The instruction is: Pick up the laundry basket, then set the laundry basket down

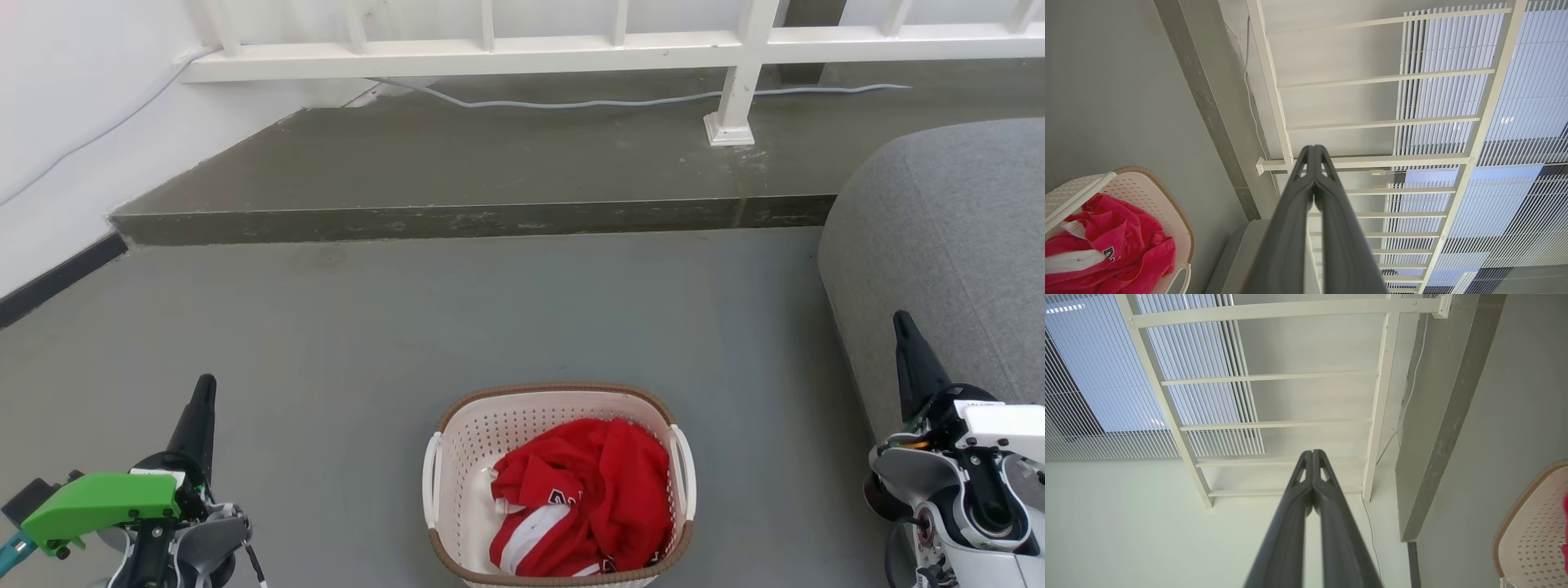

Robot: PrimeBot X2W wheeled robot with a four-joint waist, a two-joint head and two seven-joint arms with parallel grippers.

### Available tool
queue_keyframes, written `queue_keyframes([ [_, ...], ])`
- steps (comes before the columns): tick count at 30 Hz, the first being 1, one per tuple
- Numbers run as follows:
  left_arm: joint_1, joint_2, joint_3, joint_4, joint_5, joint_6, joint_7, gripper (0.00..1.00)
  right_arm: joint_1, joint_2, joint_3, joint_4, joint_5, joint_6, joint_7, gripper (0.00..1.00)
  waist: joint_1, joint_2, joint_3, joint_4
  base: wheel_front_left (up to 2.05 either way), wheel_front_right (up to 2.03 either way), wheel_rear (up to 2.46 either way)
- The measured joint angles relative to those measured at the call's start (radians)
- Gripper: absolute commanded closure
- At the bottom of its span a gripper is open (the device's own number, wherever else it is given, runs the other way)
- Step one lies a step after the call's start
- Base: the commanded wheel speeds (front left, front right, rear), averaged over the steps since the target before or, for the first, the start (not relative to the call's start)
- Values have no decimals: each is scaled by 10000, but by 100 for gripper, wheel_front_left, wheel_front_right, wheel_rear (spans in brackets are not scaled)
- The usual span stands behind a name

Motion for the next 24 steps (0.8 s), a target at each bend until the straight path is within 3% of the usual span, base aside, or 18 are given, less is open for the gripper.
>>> queue_keyframes([
  [24, 1, -2, 0, -4, 0, 0, 0, 100, 0, 2, 0, -8, 0, 0, 0, 100, 0, 0, 0, 0, 0, 0, 0],
])
